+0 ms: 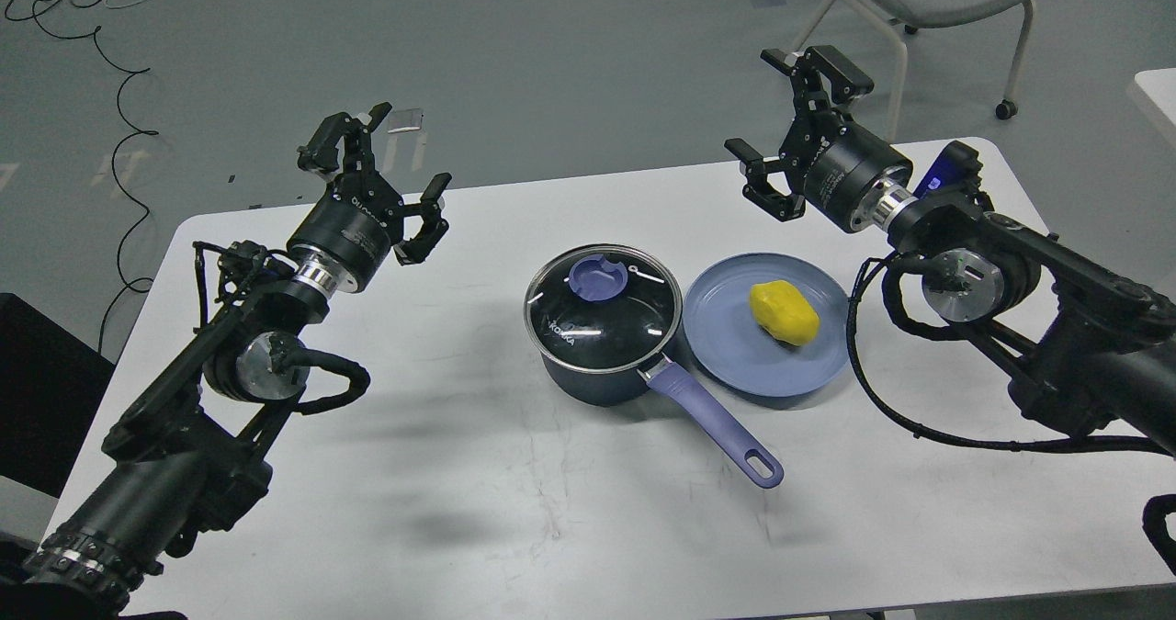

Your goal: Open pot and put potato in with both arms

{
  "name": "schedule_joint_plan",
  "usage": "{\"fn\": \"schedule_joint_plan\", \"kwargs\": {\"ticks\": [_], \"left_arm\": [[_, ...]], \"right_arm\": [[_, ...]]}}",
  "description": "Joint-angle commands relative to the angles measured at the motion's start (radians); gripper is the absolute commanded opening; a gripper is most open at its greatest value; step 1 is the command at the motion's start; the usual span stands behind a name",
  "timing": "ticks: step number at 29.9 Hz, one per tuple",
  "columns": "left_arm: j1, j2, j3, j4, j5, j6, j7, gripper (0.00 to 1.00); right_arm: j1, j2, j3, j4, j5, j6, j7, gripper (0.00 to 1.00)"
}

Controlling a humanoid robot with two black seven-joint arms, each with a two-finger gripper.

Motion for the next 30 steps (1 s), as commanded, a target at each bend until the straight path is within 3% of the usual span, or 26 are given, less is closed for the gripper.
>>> {"fn": "schedule_joint_plan", "kwargs": {"ticks": [1, 30], "left_arm": [[0.001, -0.005, 0.006, 0.000, 0.001, 0.001, 0.001, 0.98], [-0.001, -0.035, 0.001, 0.000, 0.001, 0.001, 0.000, 0.98]], "right_arm": [[0.006, 0.001, 0.003, 0.000, 0.000, -0.001, 0.000, 1.00], [0.011, -0.006, 0.025, -0.003, 0.000, -0.002, 0.000, 1.00]]}}
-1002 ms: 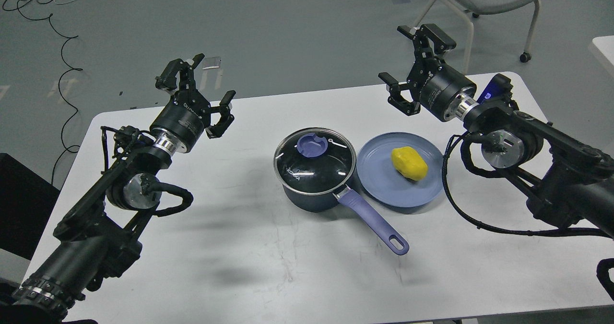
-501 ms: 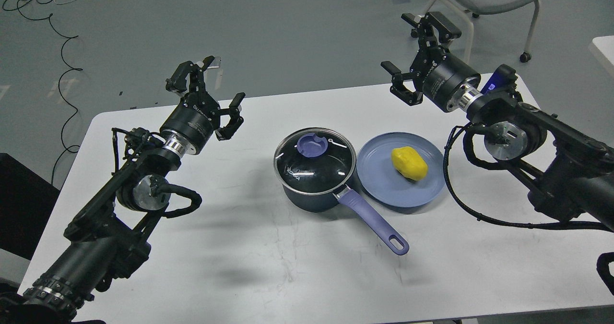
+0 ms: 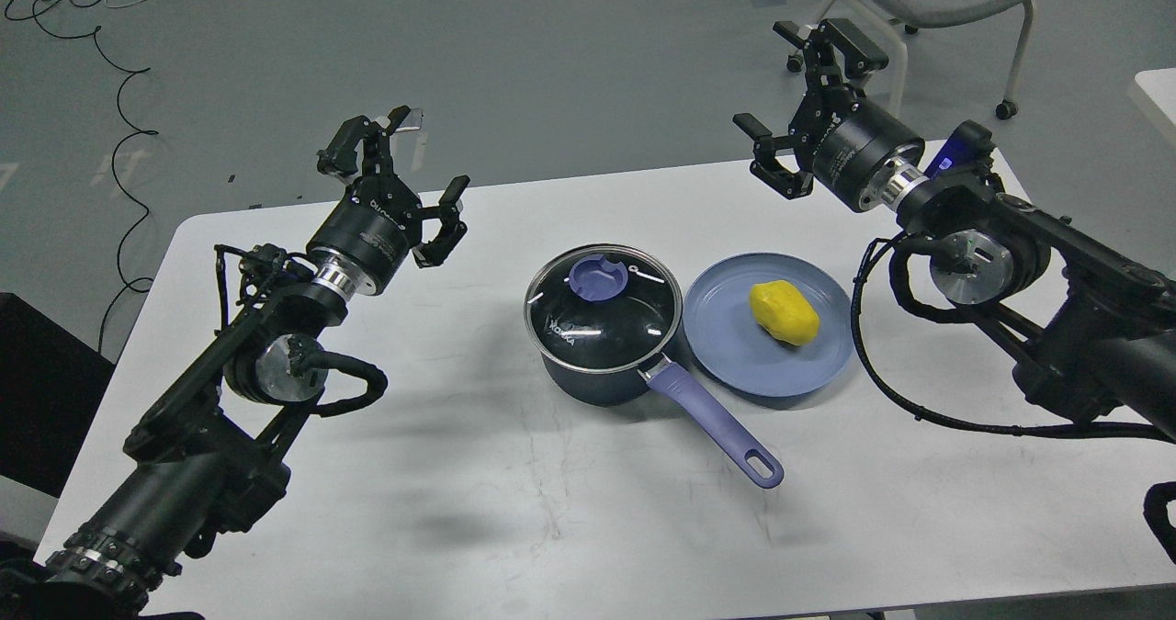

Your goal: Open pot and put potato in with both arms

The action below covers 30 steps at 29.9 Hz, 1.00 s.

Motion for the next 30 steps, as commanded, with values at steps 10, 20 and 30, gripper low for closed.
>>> {"fn": "schedule_joint_plan", "kwargs": {"ticks": [10, 20, 30], "left_arm": [[-0.001, 0.007, 0.001, 0.000, 0.002, 0.000, 0.002, 0.98], [0.000, 0.009, 0.000, 0.000, 0.000, 0.000, 0.000, 0.98], [-0.014, 0.018, -0.037, 0.002, 0.002, 0.028, -0.038, 0.98]], "right_arm": [[0.000, 0.000, 0.000, -0.001, 0.000, 0.000, 0.002, 1.00], [0.000, 0.000, 0.000, -0.001, 0.000, 0.000, 0.002, 1.00], [0.000, -0.002, 0.003, -0.001, 0.000, 0.001, 0.009, 1.00]]}}
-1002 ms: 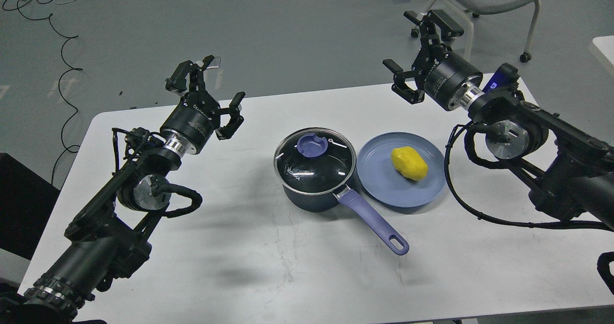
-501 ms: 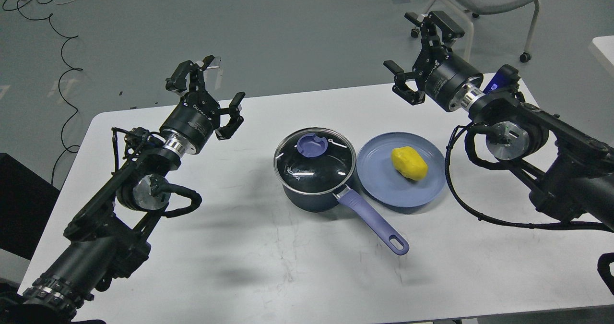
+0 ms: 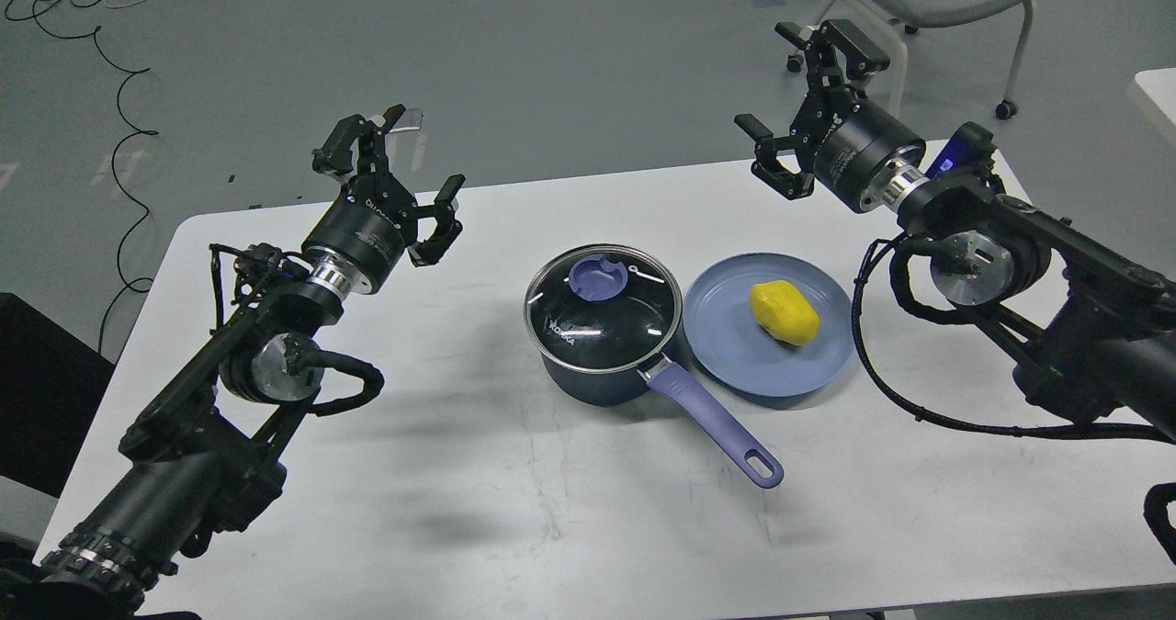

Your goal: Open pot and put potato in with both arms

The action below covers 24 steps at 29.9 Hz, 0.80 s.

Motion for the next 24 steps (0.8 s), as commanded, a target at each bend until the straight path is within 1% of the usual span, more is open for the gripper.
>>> {"fn": "schedule_joint_plan", "kwargs": {"ticks": [1, 5, 7, 8, 9, 10, 11, 13, 15, 17, 19, 21, 22, 23, 24], "left_arm": [[-0.013, 0.016, -0.019, 0.001, 0.016, 0.013, -0.041, 0.98], [-0.059, 0.053, -0.007, -0.003, 0.096, 0.035, -0.065, 0.98], [-0.069, 0.091, -0.007, -0.037, 0.307, 0.071, -0.091, 0.98], [-0.069, 0.105, -0.007, -0.060, 0.370, 0.078, -0.096, 0.98], [-0.066, 0.135, -0.004, -0.115, 0.505, 0.085, -0.102, 0.98], [-0.065, 0.149, -0.001, -0.142, 0.573, 0.091, -0.104, 0.98], [-0.065, 0.163, 0.002, -0.188, 0.704, 0.111, -0.104, 0.98], [-0.063, 0.169, 0.005, -0.224, 0.817, 0.144, -0.104, 0.98], [-0.068, 0.174, 0.048, -0.293, 0.996, 0.190, -0.104, 0.98], [-0.069, 0.183, 0.088, -0.328, 1.114, 0.213, -0.104, 0.98], [-0.072, 0.186, 0.117, -0.348, 1.199, 0.222, -0.105, 0.98], [-0.091, 0.185, 0.186, -0.373, 1.399, 0.245, -0.108, 0.98], [-0.095, 0.180, 0.203, -0.373, 1.455, 0.257, -0.108, 0.98], [-0.108, 0.174, 0.234, -0.371, 1.569, 0.294, -0.108, 0.98], [-0.112, 0.173, 0.247, -0.371, 1.621, 0.309, -0.108, 0.98]], "right_arm": [[0.000, -0.003, 0.005, 0.000, -0.001, 0.000, 0.003, 1.00], [-0.003, -0.017, 0.013, 0.000, 0.001, 0.000, 0.003, 1.00], [-0.005, -0.018, 0.023, -0.011, 0.004, 0.000, 0.000, 1.00], [-0.005, -0.018, 0.028, -0.020, 0.004, 0.000, 0.000, 1.00], [-0.006, -0.018, 0.037, -0.034, 0.006, 0.000, -0.004, 1.00], [-0.008, -0.018, 0.040, -0.040, 0.007, 0.002, -0.006, 1.00], [-0.011, -0.018, 0.045, -0.047, 0.009, 0.002, -0.008, 1.00], [-0.015, -0.020, 0.047, -0.049, 0.010, 0.005, -0.009, 1.00], [-0.032, -0.028, 0.045, -0.051, 0.012, 0.011, -0.012, 1.00], [-0.046, -0.028, 0.047, -0.051, 0.012, 0.011, -0.014, 1.00], [-0.051, -0.028, 0.048, -0.051, 0.012, 0.011, -0.017, 1.00], [-0.063, -0.029, 0.060, -0.052, 0.012, 0.011, -0.017, 1.00], [-0.064, -0.029, 0.062, -0.052, 0.012, 0.012, -0.018, 1.00], [-0.068, -0.031, 0.066, -0.057, 0.012, 0.011, -0.017, 1.00], [-0.068, -0.031, 0.068, -0.058, 0.012, 0.012, -0.017, 1.00]]}}
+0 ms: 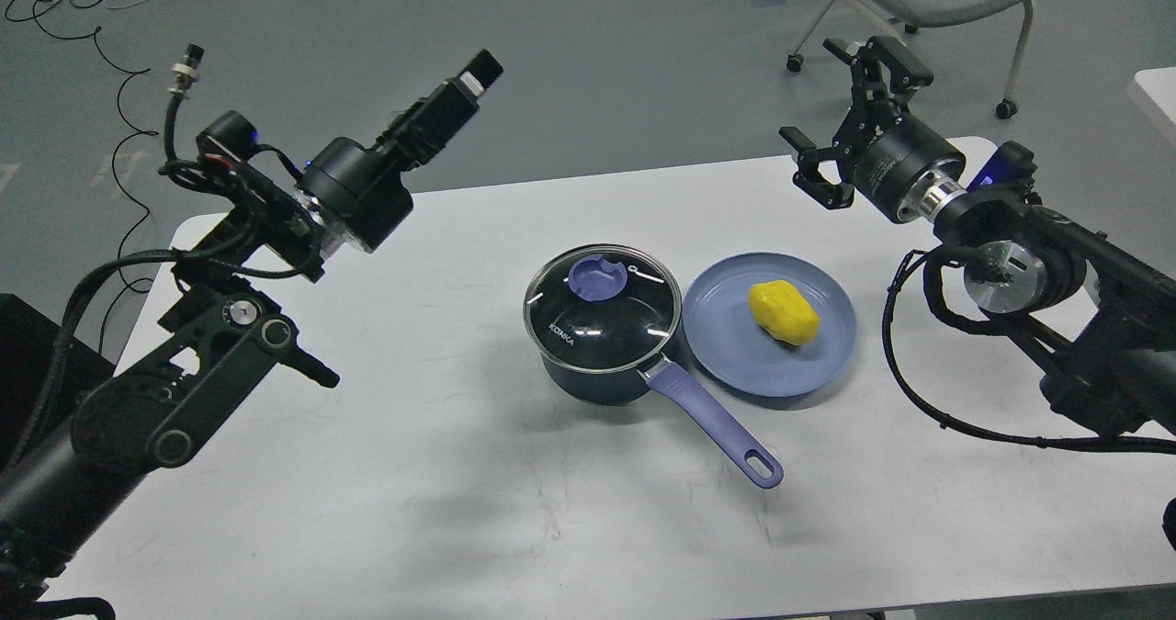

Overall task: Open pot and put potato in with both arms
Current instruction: 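Swing the left gripper over the pot lid's purple knob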

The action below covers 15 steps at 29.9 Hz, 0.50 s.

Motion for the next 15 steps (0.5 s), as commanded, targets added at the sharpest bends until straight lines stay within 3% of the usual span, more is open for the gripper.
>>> {"fn": "schedule_joint_plan", "kwargs": {"ticks": [1, 7, 10, 15], "left_arm": [[-0.027, -0.011, 0.073, -0.003, 0.249, 0.068, -0.002, 0.98], [-0.125, -0.043, 0.203, 0.012, 0.422, 0.074, -0.008, 0.98], [-0.177, -0.073, 0.293, 0.088, 0.500, 0.075, -0.008, 0.98], [-0.173, -0.118, 0.311, 0.154, 0.500, 0.077, -0.010, 0.98]], "right_arm": [[-0.008, -0.002, 0.009, -0.007, 0.000, 0.001, 0.000, 1.00], [-0.014, -0.011, 0.023, -0.013, 0.000, 0.001, 0.000, 1.00], [-0.017, -0.011, 0.023, -0.013, 0.000, -0.001, 0.000, 1.00], [-0.017, -0.011, 0.024, -0.013, 0.000, -0.001, 0.000, 1.00]]}}
